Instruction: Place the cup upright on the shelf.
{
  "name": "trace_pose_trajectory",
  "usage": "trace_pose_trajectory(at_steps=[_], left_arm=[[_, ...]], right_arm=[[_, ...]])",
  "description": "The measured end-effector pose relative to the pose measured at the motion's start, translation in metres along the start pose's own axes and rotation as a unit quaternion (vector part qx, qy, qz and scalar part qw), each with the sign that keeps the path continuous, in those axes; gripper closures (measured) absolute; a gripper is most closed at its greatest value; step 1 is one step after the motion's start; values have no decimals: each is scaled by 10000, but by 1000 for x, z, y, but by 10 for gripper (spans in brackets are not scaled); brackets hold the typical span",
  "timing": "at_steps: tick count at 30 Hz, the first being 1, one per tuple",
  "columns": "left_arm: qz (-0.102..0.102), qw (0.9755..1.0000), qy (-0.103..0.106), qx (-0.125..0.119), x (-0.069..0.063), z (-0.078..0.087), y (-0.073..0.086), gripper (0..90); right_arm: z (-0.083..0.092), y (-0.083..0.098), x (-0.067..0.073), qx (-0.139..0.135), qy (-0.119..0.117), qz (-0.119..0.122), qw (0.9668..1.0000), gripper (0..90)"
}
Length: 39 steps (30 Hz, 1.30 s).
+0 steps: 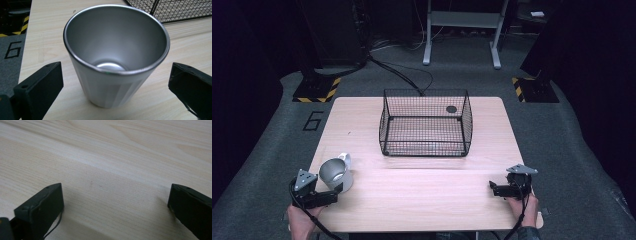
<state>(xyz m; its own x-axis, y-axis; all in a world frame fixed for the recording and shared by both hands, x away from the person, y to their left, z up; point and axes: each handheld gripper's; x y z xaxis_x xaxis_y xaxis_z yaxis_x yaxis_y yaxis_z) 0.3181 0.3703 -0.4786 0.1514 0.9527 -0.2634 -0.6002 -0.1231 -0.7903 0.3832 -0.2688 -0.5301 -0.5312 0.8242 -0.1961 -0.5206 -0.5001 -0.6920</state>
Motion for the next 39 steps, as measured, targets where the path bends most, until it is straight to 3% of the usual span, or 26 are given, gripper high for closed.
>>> trace_pose_trajectory(at_steps=[22,39], left_arm=[[24,9998,-171,-92,-9,-26,-16,1],[-3,9996,-228,-174,-9,-25,-16,65]], right_arm=[[0,0,0,-3,1,0,10000,0],[0,0,0,-2,1,1,10000,0]])
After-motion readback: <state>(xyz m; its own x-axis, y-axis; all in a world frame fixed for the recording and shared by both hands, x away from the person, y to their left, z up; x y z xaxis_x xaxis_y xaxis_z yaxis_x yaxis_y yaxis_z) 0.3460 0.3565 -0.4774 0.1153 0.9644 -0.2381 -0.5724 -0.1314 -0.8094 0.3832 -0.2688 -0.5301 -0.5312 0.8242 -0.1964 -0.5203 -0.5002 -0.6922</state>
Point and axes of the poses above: each handheld gripper's, and its own axes: z roughly backward along the jaws, y roughly out of its underside, x roughly to its left, and after that the axes turned 15 degrees about z, right-handed
